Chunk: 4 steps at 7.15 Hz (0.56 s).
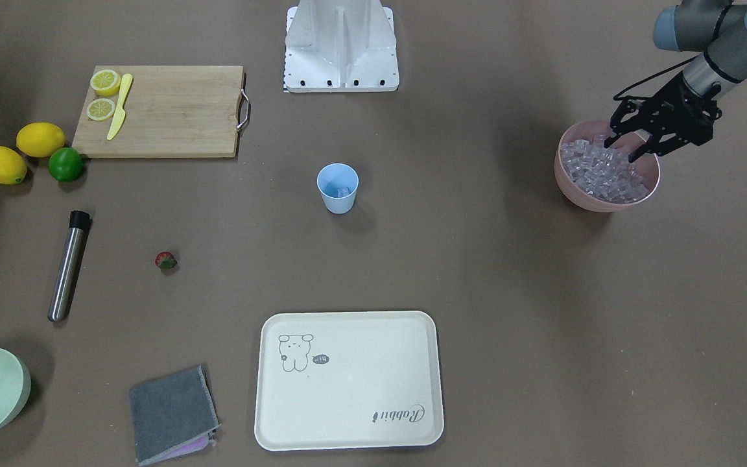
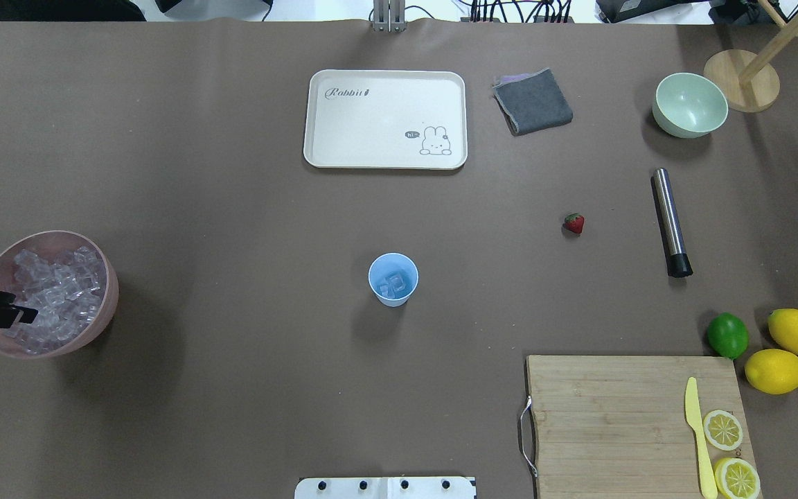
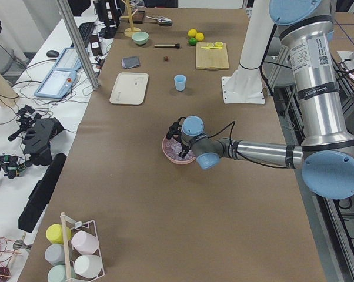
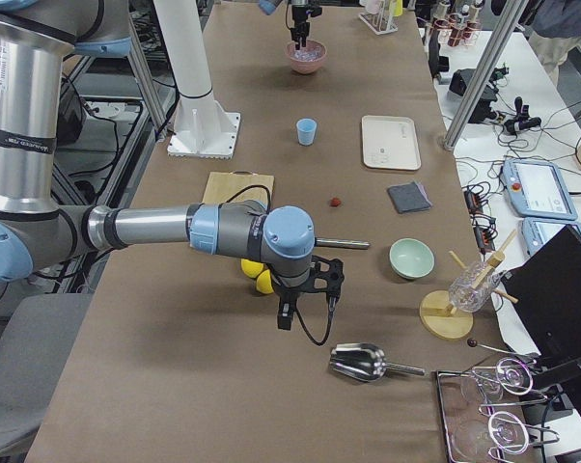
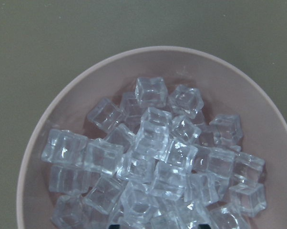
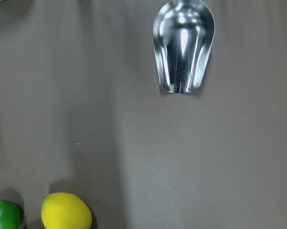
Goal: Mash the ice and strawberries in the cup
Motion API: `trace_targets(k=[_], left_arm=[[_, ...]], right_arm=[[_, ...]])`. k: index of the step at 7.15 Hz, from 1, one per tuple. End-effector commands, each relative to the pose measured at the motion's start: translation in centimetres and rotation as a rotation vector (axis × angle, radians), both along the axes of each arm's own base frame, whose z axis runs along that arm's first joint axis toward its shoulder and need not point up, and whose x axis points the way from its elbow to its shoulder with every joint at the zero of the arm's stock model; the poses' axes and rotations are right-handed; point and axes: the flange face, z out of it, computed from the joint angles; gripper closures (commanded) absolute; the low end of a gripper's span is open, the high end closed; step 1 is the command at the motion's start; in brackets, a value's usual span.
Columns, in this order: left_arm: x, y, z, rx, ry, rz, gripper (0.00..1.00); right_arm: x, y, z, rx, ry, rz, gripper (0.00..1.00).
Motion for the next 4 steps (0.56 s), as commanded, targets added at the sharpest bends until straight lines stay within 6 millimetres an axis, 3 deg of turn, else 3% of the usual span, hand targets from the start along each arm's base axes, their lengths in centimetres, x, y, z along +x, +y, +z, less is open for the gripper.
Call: trace_targets(k=[1, 4], left_arm=[[0.12, -0.07, 0.12, 0.001, 0.0, 0.0, 0.42], [0.28, -0.21, -0.21, -0.004, 0.005, -0.007, 0.44]], right_arm=[[0.0, -0.08, -0.1, 0.002, 0.0, 0.0, 0.0], [0.0, -0.09, -0.17, 0.004, 0.0, 0.0, 0.0]])
